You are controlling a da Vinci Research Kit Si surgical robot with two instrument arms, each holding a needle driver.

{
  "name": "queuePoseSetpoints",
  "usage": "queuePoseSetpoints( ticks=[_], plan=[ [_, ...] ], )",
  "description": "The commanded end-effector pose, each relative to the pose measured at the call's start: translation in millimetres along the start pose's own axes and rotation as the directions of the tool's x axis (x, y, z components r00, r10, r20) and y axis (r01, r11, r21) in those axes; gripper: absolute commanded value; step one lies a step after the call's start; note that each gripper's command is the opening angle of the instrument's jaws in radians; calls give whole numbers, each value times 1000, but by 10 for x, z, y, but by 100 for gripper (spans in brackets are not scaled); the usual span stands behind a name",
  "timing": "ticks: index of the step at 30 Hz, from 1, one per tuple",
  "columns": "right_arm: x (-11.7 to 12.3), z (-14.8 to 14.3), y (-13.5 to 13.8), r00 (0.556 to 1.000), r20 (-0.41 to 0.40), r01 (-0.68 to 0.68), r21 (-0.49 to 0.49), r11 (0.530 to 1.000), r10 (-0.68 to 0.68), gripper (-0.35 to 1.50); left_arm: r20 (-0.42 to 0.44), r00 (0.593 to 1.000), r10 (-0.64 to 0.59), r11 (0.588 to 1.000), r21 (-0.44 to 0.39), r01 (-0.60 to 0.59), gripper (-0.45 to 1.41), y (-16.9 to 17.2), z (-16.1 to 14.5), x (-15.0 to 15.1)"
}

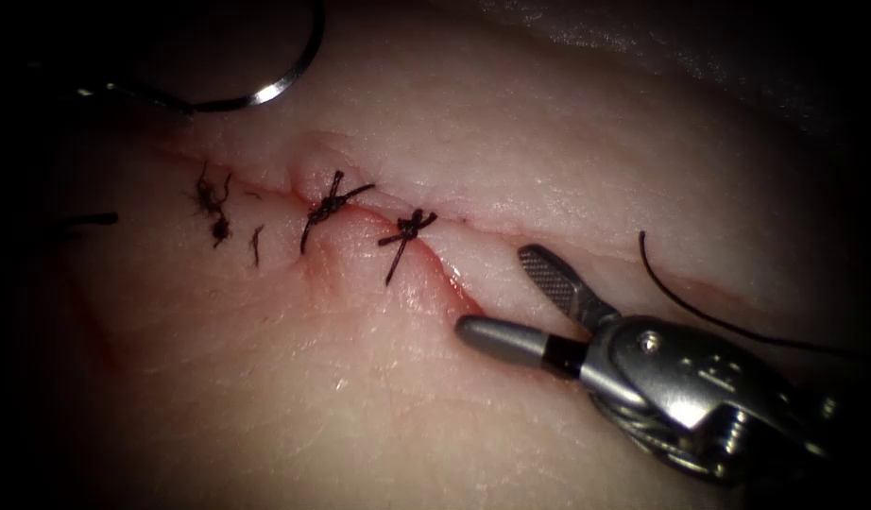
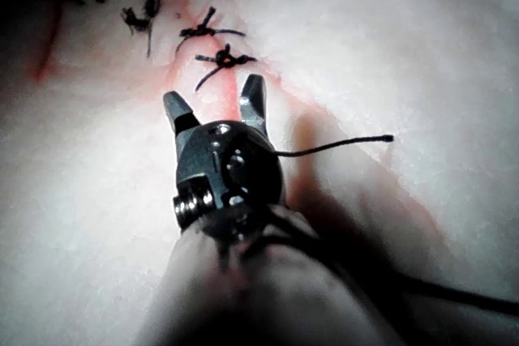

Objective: Wound Closure

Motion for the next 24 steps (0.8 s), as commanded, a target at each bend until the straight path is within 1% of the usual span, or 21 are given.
queuePoseSetpoints(
  ticks=[1,2,3,4,5,6,7,9,10,11,13,14,16,18,19,20,21,22,23,24],
  plan=[
    [12,1,4,1000,0,6,6,1000,-6,111,-21,1000,6,1000,-7,-6,42,5,7,4],
    [18,-2,6,1000,2,14,10,1000,-14,111,-52,999,1,1000,-14,-1,27,9,6,10],
    [23,-4,8,1000,4,20,15,1000,-20,115,-76,997,1,1000,-21,-3,22,12,7,14],
    [35,-9,10,999,8,33,21,999,-33,120,-128,992,8,998,-61,-16,17,24,11,22],
    [43,-13,12,998,9,66,28,997,-66,118,-151,988,20,994,-103,-35,14,35,18,27],
    [53,-17,15,993,10,116,42,992,-117,94,-160,986,36,989,-139,-59,14,48,27,32],
    [62,-20,18,979,5,202,87,976,-203,54,-165,985,58,985,-152,-84,14,59,35,37],
    [70,-21,20,972,3,233,126,964,-235,27,-173,983,68,982,-160,-96,14,66,39,41],
    [75,-21,21,970,8,238,148,960,-242,9,-179,981,69,981,-169,-99,14,68,41,44],
    [84,-21,23,964,21,255,188,948,-263,0,-179,981,73,981,-162,-102,12,67,42,47],
    [94,-21,24,957,25,278,230,933,-291,5,-176,981,77,987,-125,-100,20,60,43,47],
    [97,-21,24,956,24,279,237,931,-292,9,-157,984,81,989,-108,-99,27,55,43,46],
    [102,-21,21,952,20,291,249,924,-305,26,-105,990,96,991,-79,-104,49,42,45,41],
    [105,-21,18,952,20,289,254,923,-304,57,-49,992,112,991,-61,-115,59,31,49,33],
    [106,-21,16,953,20,288,254,923,-303,71,-12,992,125,990,-58,-126,74,24,52,26],
    [107,-21,14,953,20,288,252,924,-302,71,20,992,124,991,-58,-123,84,21,55,20],
    [107,-22,13,953,21,288,244,926,-302,66,51,992,117,992,-56,-115,89,17,58,13],
    [108,-22,11,953,23,288,227,930,-301,61,99,988,114,993,-51,-110,99,14,62,4],
    [108,-22,10,952,23,294,218,931,-306,59,133,985,113,993,-48,-107,106,11,65,-3],
    [109,-21,9,952,24,293,214,932,-305,63,165,981,104,994,-43,-98,111,9,67,-9]
  ],
)
